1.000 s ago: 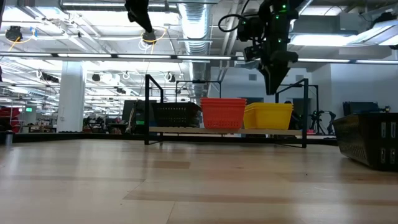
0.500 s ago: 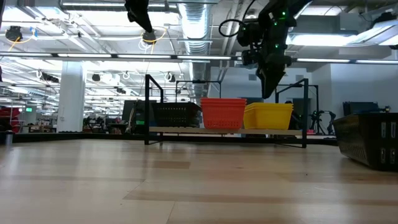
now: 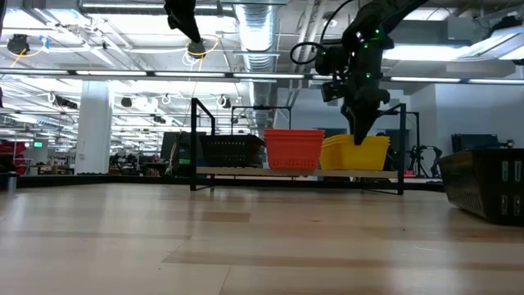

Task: Stack baskets on shelf by color
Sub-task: Adjust the stacked yellow bins

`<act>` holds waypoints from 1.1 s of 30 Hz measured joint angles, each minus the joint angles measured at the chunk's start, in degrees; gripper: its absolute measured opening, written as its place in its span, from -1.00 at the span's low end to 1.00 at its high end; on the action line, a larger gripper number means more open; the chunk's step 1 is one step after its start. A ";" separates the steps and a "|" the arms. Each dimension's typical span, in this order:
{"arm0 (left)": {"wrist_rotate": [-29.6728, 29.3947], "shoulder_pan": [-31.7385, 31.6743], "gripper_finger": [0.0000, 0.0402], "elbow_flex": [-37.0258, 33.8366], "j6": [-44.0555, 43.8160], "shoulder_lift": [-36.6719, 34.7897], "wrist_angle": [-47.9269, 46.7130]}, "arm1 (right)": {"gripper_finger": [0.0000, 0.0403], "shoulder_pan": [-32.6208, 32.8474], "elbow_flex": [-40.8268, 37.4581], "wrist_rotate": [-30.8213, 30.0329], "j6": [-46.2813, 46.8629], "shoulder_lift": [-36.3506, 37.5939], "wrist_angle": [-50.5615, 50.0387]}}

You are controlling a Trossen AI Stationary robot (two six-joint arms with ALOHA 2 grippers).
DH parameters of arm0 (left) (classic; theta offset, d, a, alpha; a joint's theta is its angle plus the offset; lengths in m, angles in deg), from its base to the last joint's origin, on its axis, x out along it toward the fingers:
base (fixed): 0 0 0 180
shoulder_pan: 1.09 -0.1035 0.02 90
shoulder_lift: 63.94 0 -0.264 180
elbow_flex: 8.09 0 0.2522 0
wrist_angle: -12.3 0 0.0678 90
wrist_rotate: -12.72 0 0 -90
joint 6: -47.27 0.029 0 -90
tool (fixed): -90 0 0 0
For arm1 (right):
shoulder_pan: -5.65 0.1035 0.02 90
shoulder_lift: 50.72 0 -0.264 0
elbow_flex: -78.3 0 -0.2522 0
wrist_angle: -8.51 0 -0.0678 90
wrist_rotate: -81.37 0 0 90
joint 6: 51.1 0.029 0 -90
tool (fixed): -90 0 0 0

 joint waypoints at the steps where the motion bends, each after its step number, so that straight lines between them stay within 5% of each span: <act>1: 0.00 0.00 -0.57 0.00 -0.09 0.00 0.01 | -0.25 -0.22 0.00 0.00 0.09 0.00 0.03; 13: 0.00 0.01 -0.57 0.00 -0.11 0.00 0.02 | -0.93 -1.59 0.02 -0.15 7.08 0.13 -0.23; 33: -0.01 0.00 -0.57 0.02 1.20 0.00 0.00 | -0.95 8.72 0.02 1.24 7.85 0.09 -0.57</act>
